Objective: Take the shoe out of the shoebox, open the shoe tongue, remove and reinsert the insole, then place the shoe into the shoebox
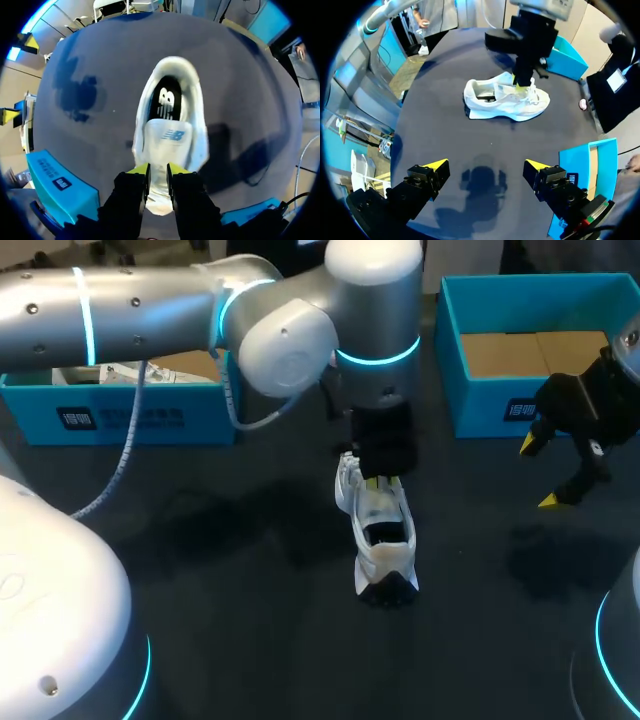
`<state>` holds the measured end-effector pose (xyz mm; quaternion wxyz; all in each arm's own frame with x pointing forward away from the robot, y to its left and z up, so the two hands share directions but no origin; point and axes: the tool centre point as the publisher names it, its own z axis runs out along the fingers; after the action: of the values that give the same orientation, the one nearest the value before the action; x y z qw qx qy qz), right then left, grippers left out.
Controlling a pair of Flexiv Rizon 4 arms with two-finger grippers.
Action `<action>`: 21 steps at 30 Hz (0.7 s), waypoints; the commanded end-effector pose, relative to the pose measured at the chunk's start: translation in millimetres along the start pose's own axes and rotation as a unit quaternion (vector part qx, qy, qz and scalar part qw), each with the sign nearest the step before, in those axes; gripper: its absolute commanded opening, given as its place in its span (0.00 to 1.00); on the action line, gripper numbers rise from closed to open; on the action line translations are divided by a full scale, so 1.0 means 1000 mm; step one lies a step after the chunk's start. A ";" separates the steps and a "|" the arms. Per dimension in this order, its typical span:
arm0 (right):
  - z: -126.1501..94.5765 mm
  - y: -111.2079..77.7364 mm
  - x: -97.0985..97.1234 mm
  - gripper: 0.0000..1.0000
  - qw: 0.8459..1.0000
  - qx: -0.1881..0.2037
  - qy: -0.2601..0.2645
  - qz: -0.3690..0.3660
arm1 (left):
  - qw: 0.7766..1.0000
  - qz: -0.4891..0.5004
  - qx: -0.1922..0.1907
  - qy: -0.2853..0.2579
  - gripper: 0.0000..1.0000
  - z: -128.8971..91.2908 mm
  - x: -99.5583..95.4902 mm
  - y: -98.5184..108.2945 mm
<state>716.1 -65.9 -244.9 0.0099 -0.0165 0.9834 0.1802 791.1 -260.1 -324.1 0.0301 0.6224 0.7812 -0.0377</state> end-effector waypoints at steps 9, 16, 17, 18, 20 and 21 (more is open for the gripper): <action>0.001 0.000 0.000 1.00 1.000 0.001 0.000 0.000 | 1.000 -0.013 -0.001 -0.008 0.95 -0.035 0.030 -0.017; 0.001 0.000 0.000 1.00 1.000 0.001 0.000 0.000 | 1.000 -0.013 -0.001 -0.008 1.00 -0.035 0.030 -0.017; 0.001 0.000 0.000 1.00 1.000 0.001 0.000 0.000 | 1.000 -0.013 -0.001 -0.008 1.00 -0.035 0.030 -0.017; 0.001 0.000 0.000 1.00 1.000 0.001 0.000 0.000 | 1.000 -0.013 -0.001 -0.008 1.00 -0.035 0.030 -0.017; 0.001 0.000 0.000 1.00 1.000 0.001 0.000 0.000 | 1.000 -0.013 -0.001 -0.008 1.00 -0.035 0.030 -0.017; 0.001 0.000 0.000 1.00 1.000 0.001 0.000 0.000 | 1.000 -0.013 -0.001 -0.008 1.00 -0.035 0.030 -0.017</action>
<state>716.0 -65.9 -244.9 0.0099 -0.0164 0.9834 0.1802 767.6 -232.6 -291.0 0.0354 0.6119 0.7891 -0.0411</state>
